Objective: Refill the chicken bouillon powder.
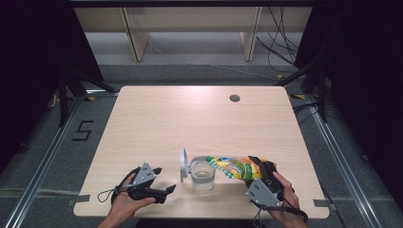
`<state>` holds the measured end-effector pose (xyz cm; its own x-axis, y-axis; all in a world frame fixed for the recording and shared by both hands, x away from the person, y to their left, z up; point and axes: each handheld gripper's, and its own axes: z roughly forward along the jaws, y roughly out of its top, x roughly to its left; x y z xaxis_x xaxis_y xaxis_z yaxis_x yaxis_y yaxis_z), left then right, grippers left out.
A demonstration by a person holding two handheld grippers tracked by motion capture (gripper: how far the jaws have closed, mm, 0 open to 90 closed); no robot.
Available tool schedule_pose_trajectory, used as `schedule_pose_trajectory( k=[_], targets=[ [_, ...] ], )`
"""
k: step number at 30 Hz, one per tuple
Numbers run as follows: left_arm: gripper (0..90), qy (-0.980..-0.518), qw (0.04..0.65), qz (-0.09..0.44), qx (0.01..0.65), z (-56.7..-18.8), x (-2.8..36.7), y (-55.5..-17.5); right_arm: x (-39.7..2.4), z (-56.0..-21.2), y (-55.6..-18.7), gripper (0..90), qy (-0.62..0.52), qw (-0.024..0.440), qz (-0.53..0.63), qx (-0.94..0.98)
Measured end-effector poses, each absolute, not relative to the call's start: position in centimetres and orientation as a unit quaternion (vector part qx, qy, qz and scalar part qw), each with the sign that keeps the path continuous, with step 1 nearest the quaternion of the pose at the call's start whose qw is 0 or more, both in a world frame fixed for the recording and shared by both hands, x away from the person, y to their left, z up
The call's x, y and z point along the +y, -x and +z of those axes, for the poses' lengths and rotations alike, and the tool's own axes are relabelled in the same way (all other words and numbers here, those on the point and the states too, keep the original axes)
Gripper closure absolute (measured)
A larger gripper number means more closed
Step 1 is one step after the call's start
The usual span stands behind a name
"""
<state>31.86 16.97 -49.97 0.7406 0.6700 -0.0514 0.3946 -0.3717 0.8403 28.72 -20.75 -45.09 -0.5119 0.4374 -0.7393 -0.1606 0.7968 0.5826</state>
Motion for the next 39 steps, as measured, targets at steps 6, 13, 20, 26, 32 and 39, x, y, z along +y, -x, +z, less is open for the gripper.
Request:
schedule_pose_trajectory(
  k=[6, 13, 20, 26, 32, 39],
  targets=[
    [18.4, -0.818, 0.454, 0.162, 0.315, -49.9, 17.0, -32.0, -19.9, -45.3, -28.3, 39.3, -0.058, 0.504, 0.263, 0.821],
    [18.4, -0.816, 0.453, 0.156, 0.323, -49.9, 16.9, -31.8, -19.0, -45.1, -28.7, 40.1, -0.003, 0.532, 0.221, 0.817],
    [18.5, -0.819, 0.450, 0.162, 0.318, -49.9, 17.0, -31.9, -18.9, -45.1, -28.6, 40.9, 0.004, 0.540, 0.205, 0.817],
    [18.5, -0.812, 0.457, 0.153, 0.328, -50.0, 16.9, -31.9, -18.5, -44.5, -28.4, 41.0, 0.063, 0.571, 0.147, 0.805],
    [18.5, -0.816, 0.452, 0.154, 0.326, -50.0, 17.0, -31.9, -18.5, -44.6, -28.4, 41.1, 0.072, 0.577, 0.142, 0.801],
    [18.4, -0.814, 0.454, 0.151, 0.329, -50.1, 16.9, -31.9, -18.0, -43.4, -28.6, 41.7, 0.137, 0.587, 0.094, 0.792]
  ],
)
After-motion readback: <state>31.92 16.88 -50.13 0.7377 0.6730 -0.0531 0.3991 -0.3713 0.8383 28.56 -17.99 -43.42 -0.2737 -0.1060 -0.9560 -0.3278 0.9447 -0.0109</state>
